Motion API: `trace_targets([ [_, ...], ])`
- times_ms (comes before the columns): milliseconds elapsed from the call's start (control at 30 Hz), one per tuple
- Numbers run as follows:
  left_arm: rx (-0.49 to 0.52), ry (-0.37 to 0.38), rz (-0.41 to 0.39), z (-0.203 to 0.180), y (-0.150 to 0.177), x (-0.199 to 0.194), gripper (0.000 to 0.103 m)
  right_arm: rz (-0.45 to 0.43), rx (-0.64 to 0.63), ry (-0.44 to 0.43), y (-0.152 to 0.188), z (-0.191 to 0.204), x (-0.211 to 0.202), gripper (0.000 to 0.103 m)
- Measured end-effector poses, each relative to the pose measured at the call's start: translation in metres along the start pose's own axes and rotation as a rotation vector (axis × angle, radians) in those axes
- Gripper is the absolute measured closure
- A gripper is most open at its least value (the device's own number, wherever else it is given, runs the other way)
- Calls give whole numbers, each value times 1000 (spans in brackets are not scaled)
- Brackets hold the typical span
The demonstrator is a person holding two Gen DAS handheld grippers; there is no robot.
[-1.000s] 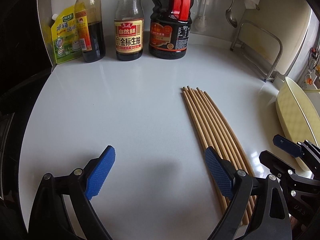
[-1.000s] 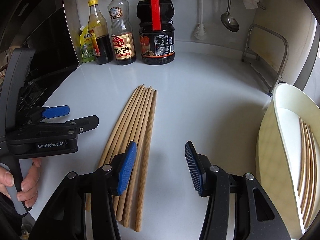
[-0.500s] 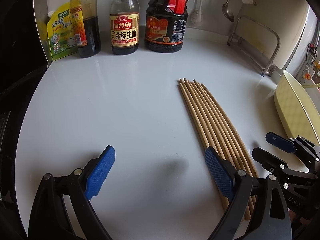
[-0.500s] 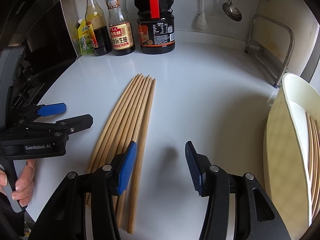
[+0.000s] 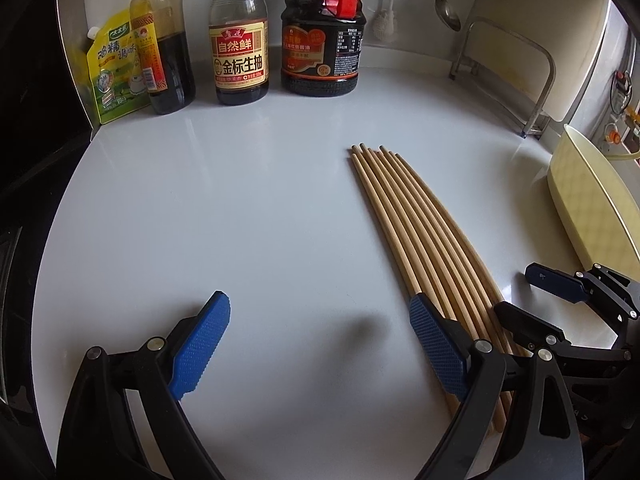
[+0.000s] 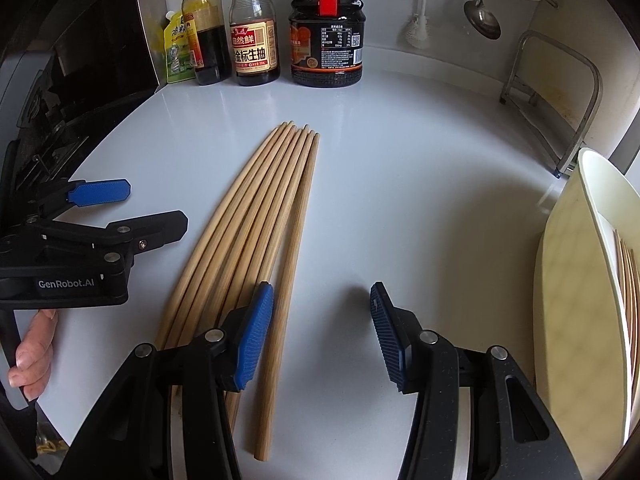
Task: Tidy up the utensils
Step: 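Lower the right tool onto a separated chopstick while the left tool hovers beside the row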
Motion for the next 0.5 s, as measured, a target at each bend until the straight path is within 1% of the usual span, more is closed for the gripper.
trace_targets([
  [267,29,-14,12,-2,5,2,13,-6,23,21,0,-10,0,54],
  [500,37,4,22,-5,8,2,13,-8,44,29,0,-23,0,54],
])
Point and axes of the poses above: each gripper's, at about its wrist camera, not at the fingertips, and x roughly the way its jaws point, z to its left, y to its underside, the point moved 7 cm from there along x, roughly the way its jaws point, and after that the axes turned 6 degrees about -x, right-handed, at the moved point
